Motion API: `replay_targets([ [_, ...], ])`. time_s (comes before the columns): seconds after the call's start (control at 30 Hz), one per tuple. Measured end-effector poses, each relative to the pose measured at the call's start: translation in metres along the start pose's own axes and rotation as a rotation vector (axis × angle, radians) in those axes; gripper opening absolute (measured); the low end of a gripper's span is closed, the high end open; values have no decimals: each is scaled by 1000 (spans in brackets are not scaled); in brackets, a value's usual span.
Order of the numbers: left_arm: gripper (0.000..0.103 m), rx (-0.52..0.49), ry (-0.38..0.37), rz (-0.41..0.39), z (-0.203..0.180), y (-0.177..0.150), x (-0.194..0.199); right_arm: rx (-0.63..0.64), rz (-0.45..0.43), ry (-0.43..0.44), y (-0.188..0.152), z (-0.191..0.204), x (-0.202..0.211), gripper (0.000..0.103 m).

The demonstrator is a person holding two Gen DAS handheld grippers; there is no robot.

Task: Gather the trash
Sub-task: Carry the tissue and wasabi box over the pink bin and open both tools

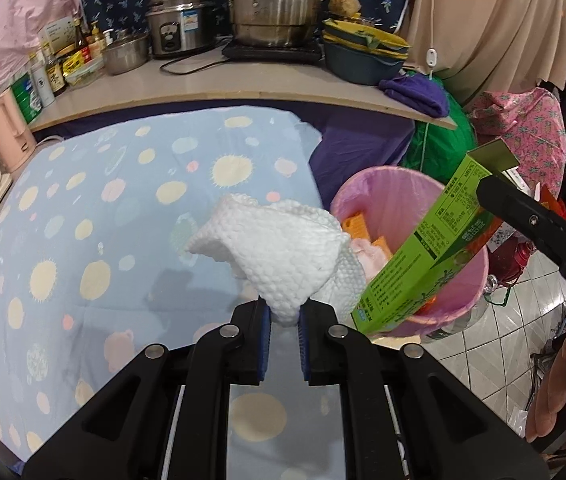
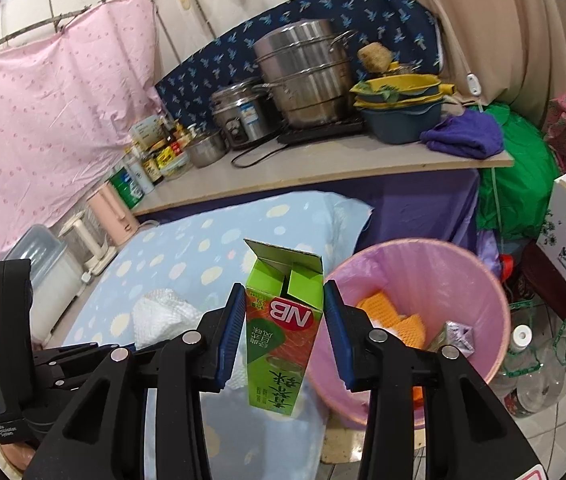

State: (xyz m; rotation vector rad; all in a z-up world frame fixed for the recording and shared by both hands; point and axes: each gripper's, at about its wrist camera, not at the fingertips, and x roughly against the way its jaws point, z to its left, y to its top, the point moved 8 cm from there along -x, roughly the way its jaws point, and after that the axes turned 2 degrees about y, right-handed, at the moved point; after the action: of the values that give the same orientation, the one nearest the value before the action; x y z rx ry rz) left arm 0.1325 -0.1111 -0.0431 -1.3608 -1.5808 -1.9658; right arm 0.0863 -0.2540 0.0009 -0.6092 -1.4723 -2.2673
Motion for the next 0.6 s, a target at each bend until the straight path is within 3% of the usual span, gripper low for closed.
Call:
replay_targets([
  [0.27,11,-75,-56,-55,-52,42,-4,-59,-72,-111,30,-64,16,38],
  [0.6,11,-145,-111,-46,-113,60,-36,-120,-72,-199,31,-122,18,38],
])
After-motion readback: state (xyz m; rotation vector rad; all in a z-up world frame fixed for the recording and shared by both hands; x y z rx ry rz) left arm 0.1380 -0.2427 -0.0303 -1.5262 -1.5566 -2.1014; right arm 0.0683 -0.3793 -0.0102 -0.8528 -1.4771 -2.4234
